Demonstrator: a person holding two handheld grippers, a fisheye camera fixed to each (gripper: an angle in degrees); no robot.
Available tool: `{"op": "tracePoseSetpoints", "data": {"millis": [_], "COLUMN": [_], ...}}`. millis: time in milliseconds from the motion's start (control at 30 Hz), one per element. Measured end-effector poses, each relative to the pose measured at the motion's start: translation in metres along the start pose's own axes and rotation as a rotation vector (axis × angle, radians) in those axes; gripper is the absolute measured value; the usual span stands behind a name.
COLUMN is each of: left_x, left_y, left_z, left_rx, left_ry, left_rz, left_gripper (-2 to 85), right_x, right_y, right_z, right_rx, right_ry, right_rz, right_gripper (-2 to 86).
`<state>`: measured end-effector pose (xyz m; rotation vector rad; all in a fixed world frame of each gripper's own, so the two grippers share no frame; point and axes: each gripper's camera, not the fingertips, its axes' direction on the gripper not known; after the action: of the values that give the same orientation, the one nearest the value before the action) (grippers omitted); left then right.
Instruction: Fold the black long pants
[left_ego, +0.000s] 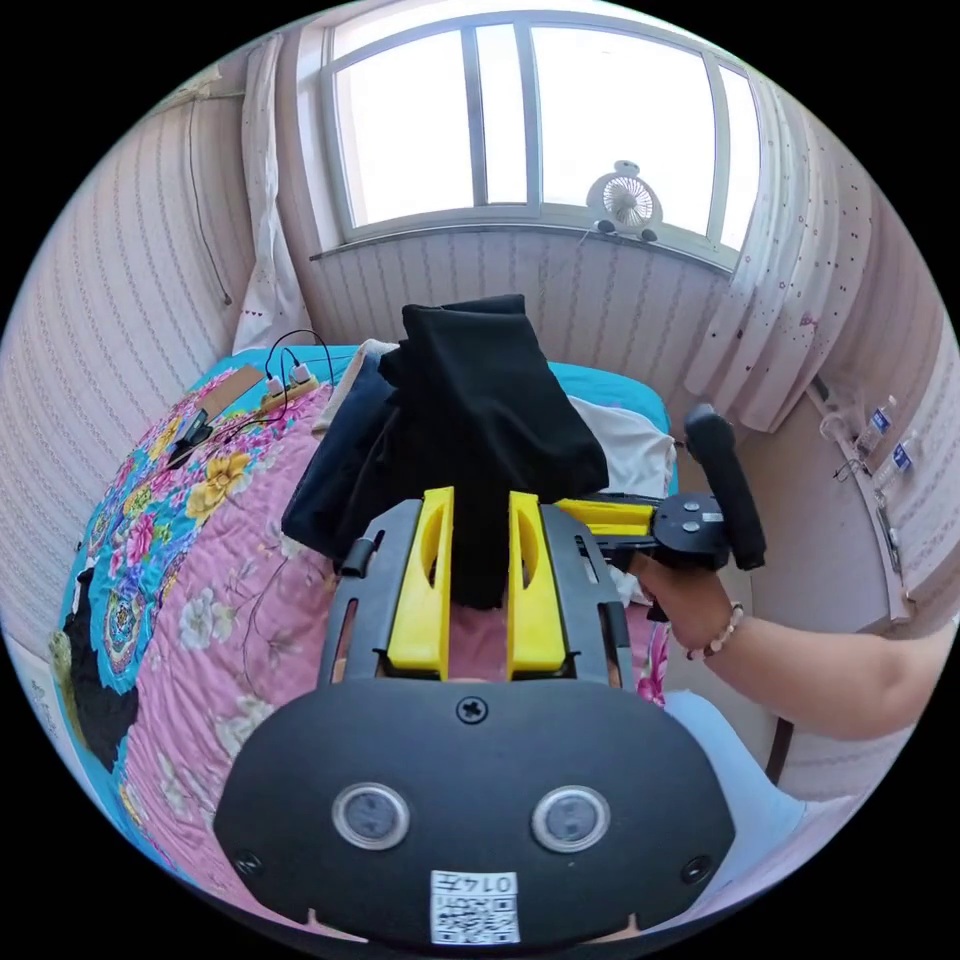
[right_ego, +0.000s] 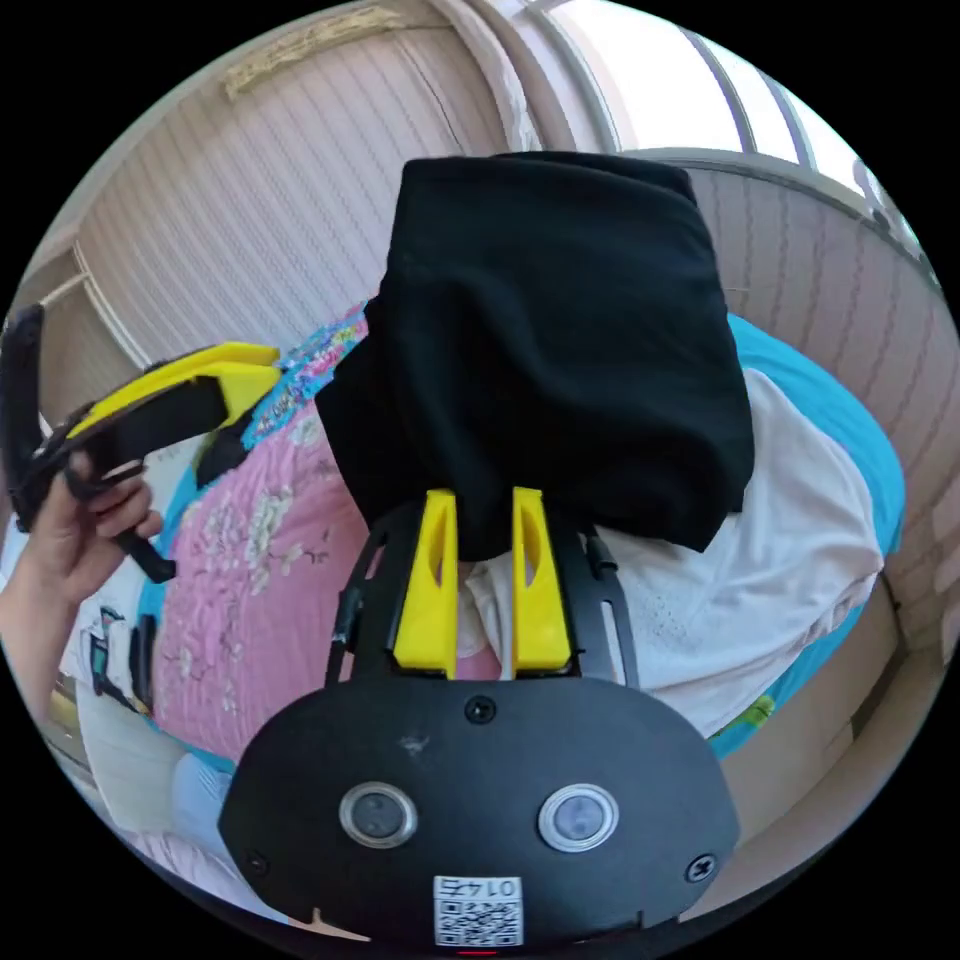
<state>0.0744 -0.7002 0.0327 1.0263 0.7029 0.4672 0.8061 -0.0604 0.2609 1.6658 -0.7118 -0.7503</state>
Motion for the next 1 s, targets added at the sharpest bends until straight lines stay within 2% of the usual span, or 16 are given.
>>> {"op": "tracePoseSetpoints", "data": {"millis": [133, 300, 400, 467, 533, 633, 800, 867, 1000], "left_x": [-0.012, -0.02, -0.022, -0.021, -0.015, -0.019, -0.07, -0.093, -0.134], "left_y": [-0.03, -0.056, -0.068, -0.065, -0.053, -0.024, 0.075, 0.128, 0.257], "left_z": [0.031, 0.062, 0.075, 0.063, 0.033, -0.022, -0.145, -0.196, -0.331], "left_rx": [-0.015, 0.015, -0.087, -0.089, -0.05, 0.017, 0.176, 0.207, 0.242], "left_ry": [-0.03, 0.005, -0.005, 0.034, 0.099, 0.18, 0.312, 0.245, -0.017], "left_rz": [-0.006, -0.11, -0.139, -0.117, -0.019, 0.013, -0.16, -0.22, -0.398], "left_gripper": [10.5, 8.4, 4.0, 1.9, 0.7, 0.0, -0.2, -0.3, -0.5], "right_x": [0.046, 0.055, 0.031, 0.018, 0.008, -0.004, -0.042, -0.064, -0.158], "right_y": [0.017, 0.05, 0.072, 0.083, 0.094, 0.1, 0.092, 0.086, 0.064], "right_z": [-0.069, -0.145, -0.193, -0.223, -0.26, -0.297, -0.308, -0.299, -0.271], "right_rx": [0.14, 0.193, 0.236, 0.279, 0.332, 0.38, 0.339, 0.32, 0.278], "right_ry": [-0.034, -0.098, -0.112, -0.15, -0.241, -0.386, -0.591, -0.723, -0.973], "right_rz": [0.088, 0.072, -0.044, -0.11, -0.154, -0.193, -0.26, -0.281, -0.397], "right_gripper": [1.9, 1.2, 1.0, 0.9, 0.8, 0.7, 0.7, 0.7, 0.6]}}
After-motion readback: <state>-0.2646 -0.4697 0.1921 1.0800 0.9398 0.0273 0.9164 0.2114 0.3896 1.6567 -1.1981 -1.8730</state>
